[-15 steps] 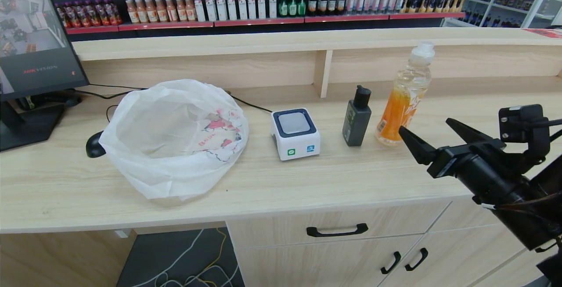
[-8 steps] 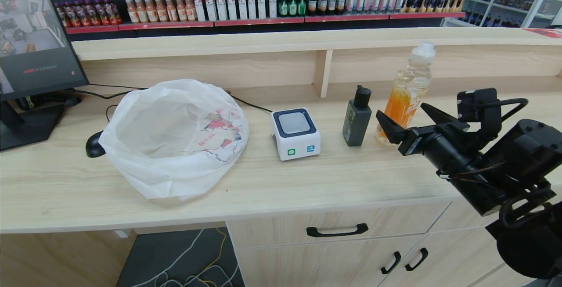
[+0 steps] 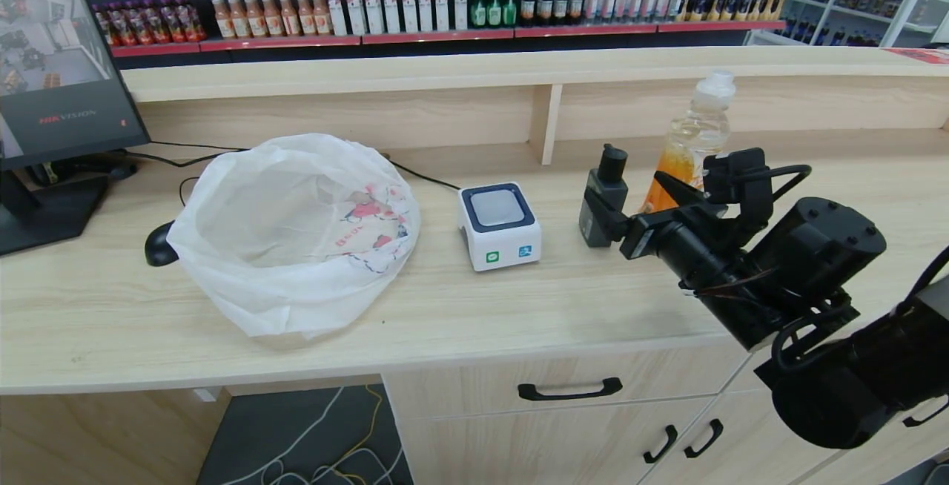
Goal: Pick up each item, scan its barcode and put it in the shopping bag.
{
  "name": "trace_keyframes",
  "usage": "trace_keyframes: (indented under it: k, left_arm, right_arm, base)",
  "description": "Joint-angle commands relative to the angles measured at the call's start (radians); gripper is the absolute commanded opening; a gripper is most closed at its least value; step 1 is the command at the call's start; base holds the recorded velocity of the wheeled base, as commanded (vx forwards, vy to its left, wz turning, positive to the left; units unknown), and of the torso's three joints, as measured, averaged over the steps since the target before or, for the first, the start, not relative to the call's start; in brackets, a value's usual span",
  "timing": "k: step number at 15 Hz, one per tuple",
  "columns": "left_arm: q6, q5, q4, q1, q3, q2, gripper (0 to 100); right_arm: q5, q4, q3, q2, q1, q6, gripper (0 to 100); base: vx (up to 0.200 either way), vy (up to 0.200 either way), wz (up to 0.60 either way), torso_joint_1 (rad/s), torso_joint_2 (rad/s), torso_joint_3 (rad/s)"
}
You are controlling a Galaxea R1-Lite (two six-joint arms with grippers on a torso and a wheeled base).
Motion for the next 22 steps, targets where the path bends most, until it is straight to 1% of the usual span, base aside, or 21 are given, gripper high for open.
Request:
trace_keyframes:
  k: [1,5,7,10,15,18,20,22]
  left_arm:
    - [-0.002,0.000,0.000,0.000,0.000,0.000,100]
    - [-0.002,0.000,0.000,0.000,0.000,0.000,100]
    - [-0.002,0.000,0.000,0.000,0.000,0.000,100]
    - [-0.002,0.000,0.000,0.000,0.000,0.000,100]
    - [-0.002,0.000,0.000,0.000,0.000,0.000,100]
    - [-0.002,0.000,0.000,0.000,0.000,0.000,100]
    - [-0.002,0.000,0.000,0.000,0.000,0.000,100]
    - [-0.002,0.000,0.000,0.000,0.000,0.000,100]
  right_arm:
    - [-0.016,0.024,-0.047,0.028,0.006,0.009,100]
    - [-0.044,0.040,-0.068,0.054,0.006,0.021,100]
    - [-0.086,0.063,-0.130,0.075,0.009,0.026,100]
    - [-0.093,0.126,-0.246,0.101,0.012,0.043,100]
    - [-0.097,0.240,-0.295,0.109,0.006,0.053,100]
    - [-0.120,0.287,-0.363,0.140,-0.006,0.055,100]
    - [-0.120,0.295,-0.427,0.177,-0.020,0.055,100]
    - [-0.122,0.295,-0.447,0.203,-0.025,0.057,100]
  base:
    - [0.000,0.000,0.00,0.000,0.00,0.000]
    - [0.000,0.000,0.00,0.000,0.00,0.000]
    - [0.000,0.000,0.00,0.000,0.00,0.000]
    - [0.000,0.000,0.00,0.000,0.00,0.000]
    - [0.000,0.000,0.00,0.000,0.00,0.000]
    - [0.000,0.000,0.00,0.000,0.00,0.000]
    - [0.000,0.000,0.00,0.000,0.00,0.000]
    - [0.000,0.000,0.00,0.000,0.00,0.000]
